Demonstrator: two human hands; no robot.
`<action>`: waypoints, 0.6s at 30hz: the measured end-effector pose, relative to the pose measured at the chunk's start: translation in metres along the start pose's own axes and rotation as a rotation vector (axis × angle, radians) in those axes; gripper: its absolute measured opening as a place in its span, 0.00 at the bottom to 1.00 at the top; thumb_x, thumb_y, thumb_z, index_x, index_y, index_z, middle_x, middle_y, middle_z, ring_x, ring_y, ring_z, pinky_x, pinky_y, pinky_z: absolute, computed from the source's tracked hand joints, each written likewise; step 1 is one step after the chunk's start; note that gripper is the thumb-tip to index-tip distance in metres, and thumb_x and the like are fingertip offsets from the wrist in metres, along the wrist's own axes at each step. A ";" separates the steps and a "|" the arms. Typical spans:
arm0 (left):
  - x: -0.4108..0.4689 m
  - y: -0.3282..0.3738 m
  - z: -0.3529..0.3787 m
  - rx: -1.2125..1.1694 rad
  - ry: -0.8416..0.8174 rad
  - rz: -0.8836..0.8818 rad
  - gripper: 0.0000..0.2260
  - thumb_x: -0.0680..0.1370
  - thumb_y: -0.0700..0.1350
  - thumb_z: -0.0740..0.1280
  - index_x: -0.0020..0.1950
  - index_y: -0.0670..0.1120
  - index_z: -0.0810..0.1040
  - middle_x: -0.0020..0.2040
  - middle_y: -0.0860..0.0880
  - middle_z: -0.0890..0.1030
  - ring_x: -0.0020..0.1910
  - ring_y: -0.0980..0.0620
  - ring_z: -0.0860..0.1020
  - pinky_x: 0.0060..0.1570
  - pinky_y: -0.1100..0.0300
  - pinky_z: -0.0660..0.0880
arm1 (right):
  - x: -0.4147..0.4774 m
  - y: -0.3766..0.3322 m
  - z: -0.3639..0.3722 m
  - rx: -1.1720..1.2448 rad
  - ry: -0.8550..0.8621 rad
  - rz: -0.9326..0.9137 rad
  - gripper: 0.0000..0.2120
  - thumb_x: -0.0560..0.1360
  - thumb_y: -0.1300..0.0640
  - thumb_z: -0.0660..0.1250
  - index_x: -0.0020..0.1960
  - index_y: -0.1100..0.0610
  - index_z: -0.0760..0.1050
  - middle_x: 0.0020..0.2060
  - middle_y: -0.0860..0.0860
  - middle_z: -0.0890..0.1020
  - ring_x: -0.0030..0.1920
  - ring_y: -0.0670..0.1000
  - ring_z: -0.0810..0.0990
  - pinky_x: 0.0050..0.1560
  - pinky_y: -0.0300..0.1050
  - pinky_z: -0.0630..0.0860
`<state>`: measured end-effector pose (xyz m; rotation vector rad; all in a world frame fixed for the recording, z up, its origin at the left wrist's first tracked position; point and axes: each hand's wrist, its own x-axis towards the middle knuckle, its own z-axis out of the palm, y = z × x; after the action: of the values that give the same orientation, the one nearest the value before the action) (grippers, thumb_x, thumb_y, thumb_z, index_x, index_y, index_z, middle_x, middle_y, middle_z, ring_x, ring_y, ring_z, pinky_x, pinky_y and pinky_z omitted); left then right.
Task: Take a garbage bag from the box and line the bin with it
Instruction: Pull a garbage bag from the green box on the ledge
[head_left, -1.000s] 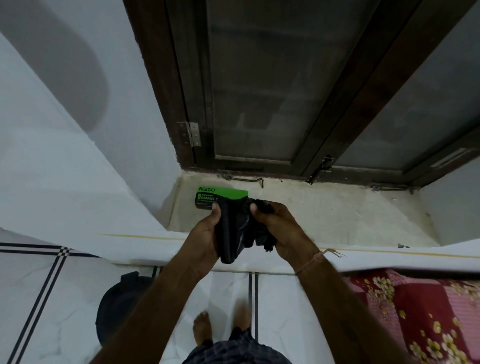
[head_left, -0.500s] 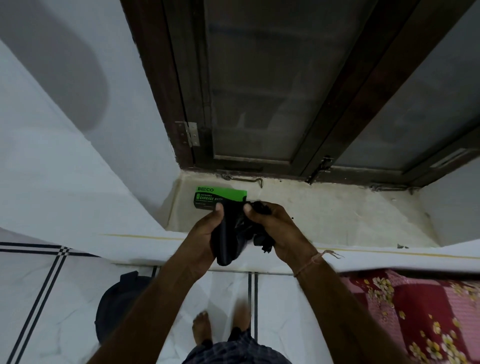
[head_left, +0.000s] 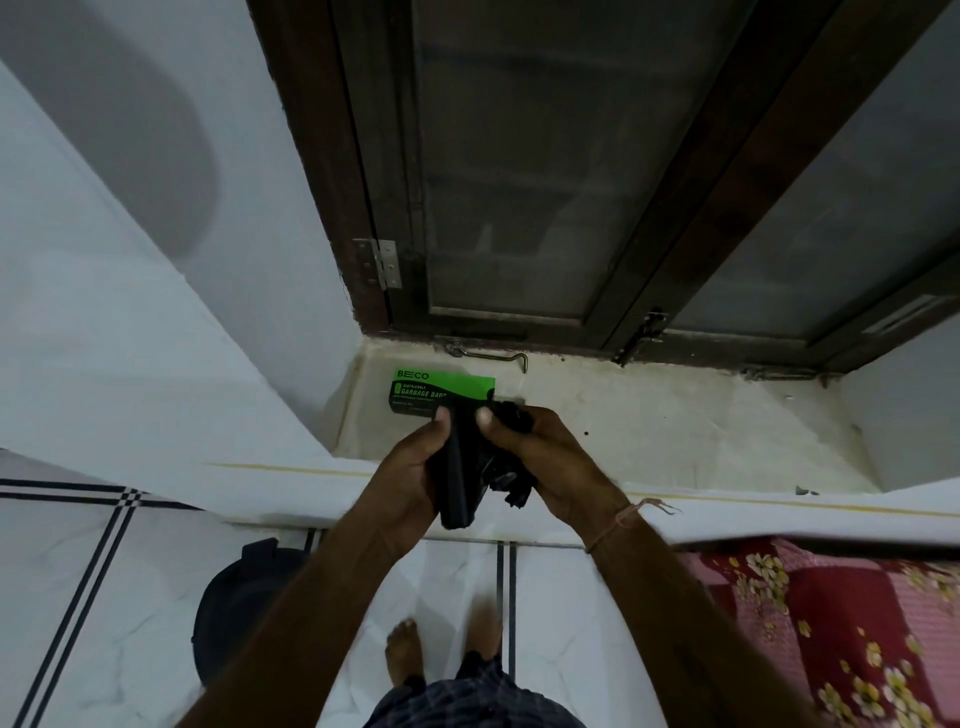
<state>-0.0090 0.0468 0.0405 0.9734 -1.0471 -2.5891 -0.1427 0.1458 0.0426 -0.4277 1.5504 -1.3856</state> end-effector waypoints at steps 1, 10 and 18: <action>0.000 0.001 -0.001 0.009 0.005 -0.001 0.23 0.86 0.54 0.55 0.74 0.41 0.74 0.67 0.41 0.82 0.64 0.45 0.82 0.57 0.55 0.80 | 0.000 0.000 -0.001 -0.006 0.006 0.005 0.15 0.78 0.50 0.72 0.60 0.58 0.84 0.54 0.67 0.86 0.56 0.74 0.82 0.56 0.70 0.79; 0.000 0.000 0.000 -0.013 0.042 -0.014 0.26 0.86 0.57 0.51 0.74 0.41 0.74 0.68 0.39 0.81 0.63 0.43 0.82 0.55 0.55 0.82 | 0.003 0.002 -0.007 0.044 0.084 -0.017 0.13 0.81 0.60 0.69 0.62 0.66 0.81 0.56 0.69 0.84 0.55 0.66 0.85 0.55 0.59 0.83; 0.000 -0.002 -0.004 0.029 0.050 -0.016 0.23 0.85 0.55 0.56 0.74 0.43 0.73 0.67 0.34 0.79 0.54 0.38 0.83 0.45 0.49 0.82 | 0.003 0.002 -0.006 0.048 0.075 -0.018 0.12 0.83 0.58 0.66 0.60 0.65 0.82 0.52 0.67 0.86 0.48 0.60 0.86 0.50 0.53 0.83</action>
<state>-0.0070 0.0458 0.0374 1.0526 -1.0711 -2.5550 -0.1480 0.1474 0.0394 -0.3648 1.5737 -1.4639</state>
